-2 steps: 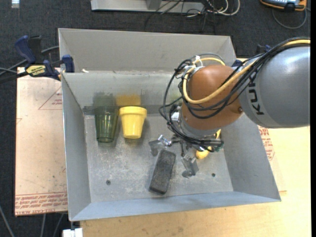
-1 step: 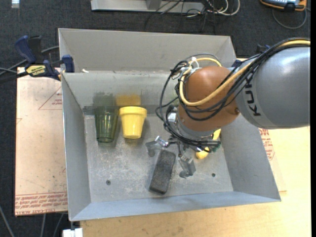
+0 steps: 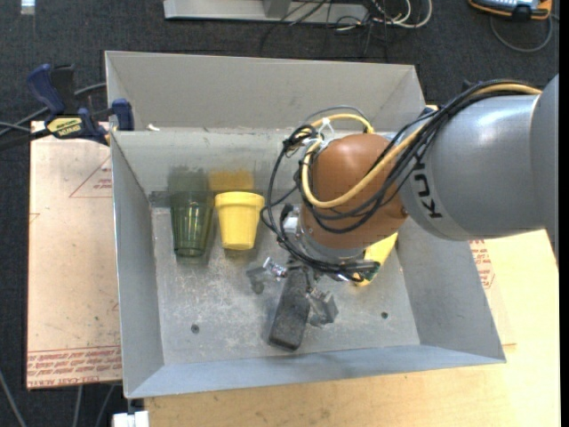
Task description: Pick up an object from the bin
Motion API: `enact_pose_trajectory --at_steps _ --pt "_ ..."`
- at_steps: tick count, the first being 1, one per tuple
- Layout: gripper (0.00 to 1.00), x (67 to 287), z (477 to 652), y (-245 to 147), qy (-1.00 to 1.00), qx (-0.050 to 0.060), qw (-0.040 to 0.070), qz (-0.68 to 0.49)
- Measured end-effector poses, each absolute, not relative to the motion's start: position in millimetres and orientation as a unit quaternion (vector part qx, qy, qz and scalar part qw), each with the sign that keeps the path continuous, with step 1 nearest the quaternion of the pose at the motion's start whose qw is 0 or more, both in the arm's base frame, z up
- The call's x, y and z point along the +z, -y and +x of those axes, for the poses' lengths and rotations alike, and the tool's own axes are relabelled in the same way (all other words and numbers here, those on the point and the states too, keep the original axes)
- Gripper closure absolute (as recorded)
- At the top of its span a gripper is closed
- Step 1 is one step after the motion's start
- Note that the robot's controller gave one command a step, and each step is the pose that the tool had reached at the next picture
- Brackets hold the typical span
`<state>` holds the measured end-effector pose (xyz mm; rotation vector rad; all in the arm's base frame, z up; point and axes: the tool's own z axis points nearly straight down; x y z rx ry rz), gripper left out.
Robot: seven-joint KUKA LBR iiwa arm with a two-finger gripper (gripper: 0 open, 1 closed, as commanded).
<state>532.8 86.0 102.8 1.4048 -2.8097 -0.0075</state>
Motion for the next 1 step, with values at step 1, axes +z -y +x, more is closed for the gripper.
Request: enact_pose_trajectory --at_steps 1 --pt "1.0 72.9 512.5 -83.9 0.748 -0.001 -0.003 0.663"
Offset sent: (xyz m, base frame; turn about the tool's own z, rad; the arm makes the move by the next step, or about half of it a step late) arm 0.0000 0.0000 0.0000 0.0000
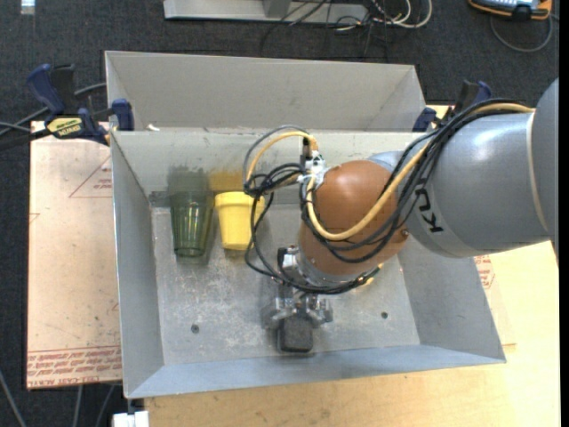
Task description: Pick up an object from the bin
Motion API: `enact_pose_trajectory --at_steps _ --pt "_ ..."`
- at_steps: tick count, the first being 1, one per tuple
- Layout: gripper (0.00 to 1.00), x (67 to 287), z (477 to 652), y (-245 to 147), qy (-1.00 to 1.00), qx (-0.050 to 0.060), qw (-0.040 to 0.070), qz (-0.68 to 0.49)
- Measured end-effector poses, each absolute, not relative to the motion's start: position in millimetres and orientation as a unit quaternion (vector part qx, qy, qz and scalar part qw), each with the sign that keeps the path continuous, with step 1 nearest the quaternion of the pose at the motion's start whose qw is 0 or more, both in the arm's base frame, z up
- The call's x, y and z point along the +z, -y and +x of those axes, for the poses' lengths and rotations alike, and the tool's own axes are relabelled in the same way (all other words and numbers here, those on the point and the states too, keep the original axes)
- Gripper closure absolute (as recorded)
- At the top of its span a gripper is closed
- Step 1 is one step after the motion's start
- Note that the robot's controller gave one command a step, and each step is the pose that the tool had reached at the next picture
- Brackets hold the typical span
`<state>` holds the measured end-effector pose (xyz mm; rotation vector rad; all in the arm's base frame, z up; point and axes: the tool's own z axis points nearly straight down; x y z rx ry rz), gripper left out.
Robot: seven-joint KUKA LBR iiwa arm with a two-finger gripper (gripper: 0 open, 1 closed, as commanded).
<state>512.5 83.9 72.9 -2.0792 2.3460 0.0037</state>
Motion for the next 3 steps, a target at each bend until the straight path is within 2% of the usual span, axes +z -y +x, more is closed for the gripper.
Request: enact_pose_trajectory --at_steps 1,2,3 --pt "1.0 73 512.5 -84 -0.748 0.001 0.003 -0.663" --pt "1.0 149 516.5 -78 -0.741 0.002 0.005 -0.671" --pt "1.0 149 516.5 -78 -0.741 0.002 0.004 -0.671"
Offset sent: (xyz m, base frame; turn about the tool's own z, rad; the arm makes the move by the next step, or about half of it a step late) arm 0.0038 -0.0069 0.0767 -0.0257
